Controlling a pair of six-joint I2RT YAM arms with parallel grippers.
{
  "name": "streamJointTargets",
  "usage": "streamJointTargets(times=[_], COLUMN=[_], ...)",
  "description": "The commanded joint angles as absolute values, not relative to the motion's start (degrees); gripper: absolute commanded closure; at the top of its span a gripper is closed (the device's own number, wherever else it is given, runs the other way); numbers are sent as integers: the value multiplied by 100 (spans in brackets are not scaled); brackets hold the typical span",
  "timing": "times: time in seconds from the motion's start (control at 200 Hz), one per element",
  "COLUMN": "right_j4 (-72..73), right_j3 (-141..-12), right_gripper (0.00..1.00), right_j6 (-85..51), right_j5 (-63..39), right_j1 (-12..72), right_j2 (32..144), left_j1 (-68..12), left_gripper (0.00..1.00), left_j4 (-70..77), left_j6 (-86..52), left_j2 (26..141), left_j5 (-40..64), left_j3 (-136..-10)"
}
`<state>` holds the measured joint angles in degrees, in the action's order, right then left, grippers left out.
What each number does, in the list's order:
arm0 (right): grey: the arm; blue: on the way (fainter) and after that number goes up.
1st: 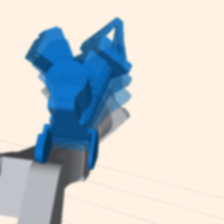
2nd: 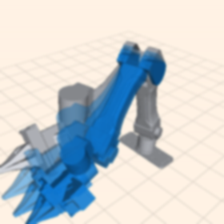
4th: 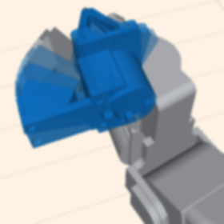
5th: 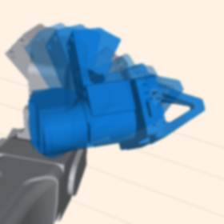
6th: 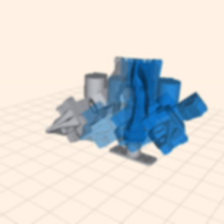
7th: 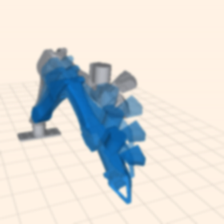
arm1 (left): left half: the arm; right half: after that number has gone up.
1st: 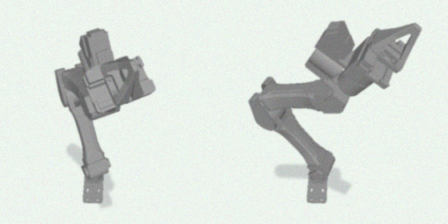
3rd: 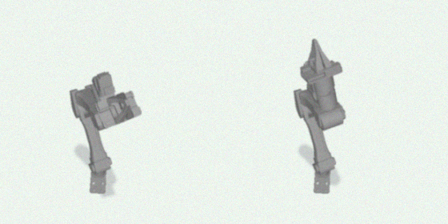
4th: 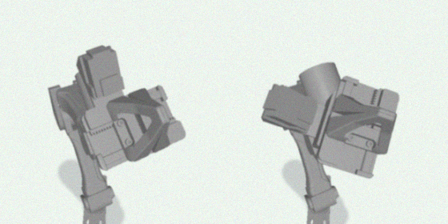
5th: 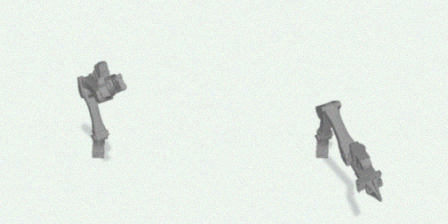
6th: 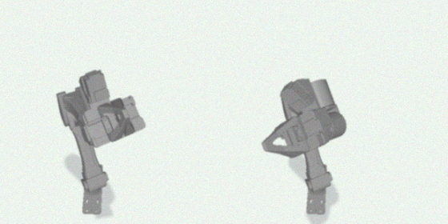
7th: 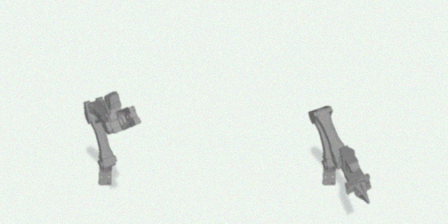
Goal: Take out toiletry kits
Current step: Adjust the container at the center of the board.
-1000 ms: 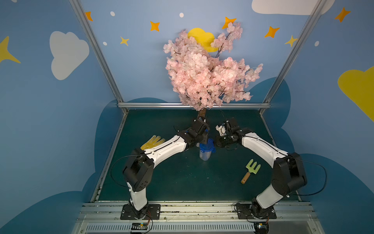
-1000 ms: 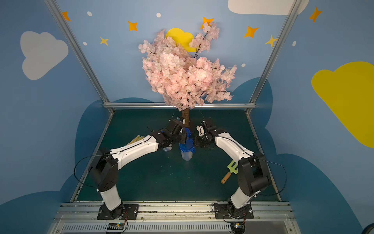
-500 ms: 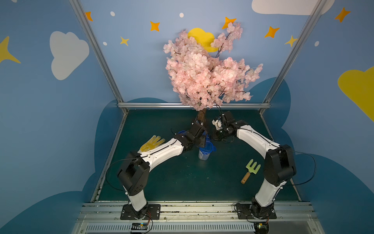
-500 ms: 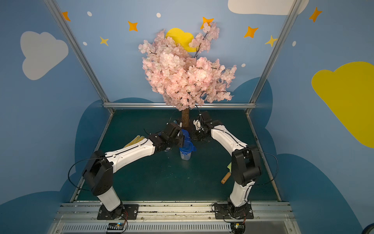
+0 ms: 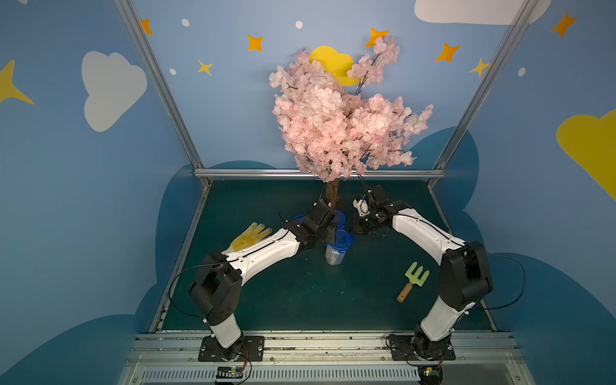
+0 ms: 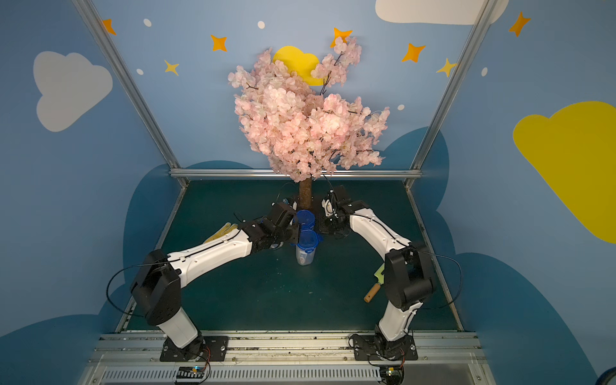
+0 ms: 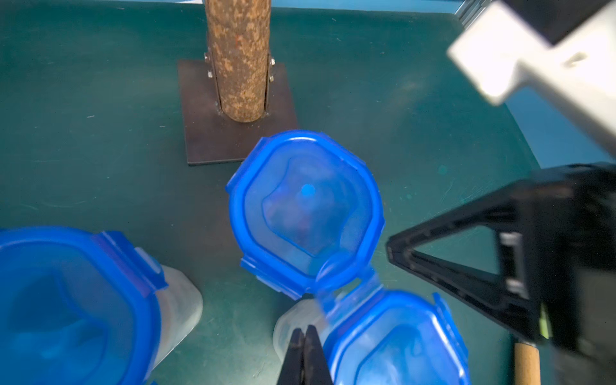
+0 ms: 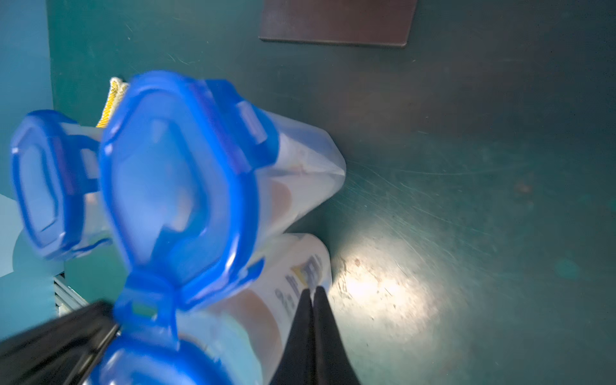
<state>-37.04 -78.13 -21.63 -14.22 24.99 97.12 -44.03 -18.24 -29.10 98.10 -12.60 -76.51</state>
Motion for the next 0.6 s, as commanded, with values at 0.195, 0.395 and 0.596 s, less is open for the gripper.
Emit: streamJointTargets(times=[0.195,0.395,0.596], right_j4=[-3813,-3292,-3305], right_j3=[-6448,-5792,-6112], right_gripper=[100,100,100], right_j6=[-2201,-2432,-2436], right_j5=[-1254,-2026,-1955], right_j1=[2443,2609,2806], right_j2=[7882,7468,8069], left_j1=[-4381,-4386,-4369], left_gripper=[98,98,98], left_j4=[-1984,-2012,-2089], left_j6=[-2851,-2993,-3102], left_j2=[9960,9681,9484], left_j5=[-1160,-1323,-1458], left_j3=[-7908,-7491,-7253])
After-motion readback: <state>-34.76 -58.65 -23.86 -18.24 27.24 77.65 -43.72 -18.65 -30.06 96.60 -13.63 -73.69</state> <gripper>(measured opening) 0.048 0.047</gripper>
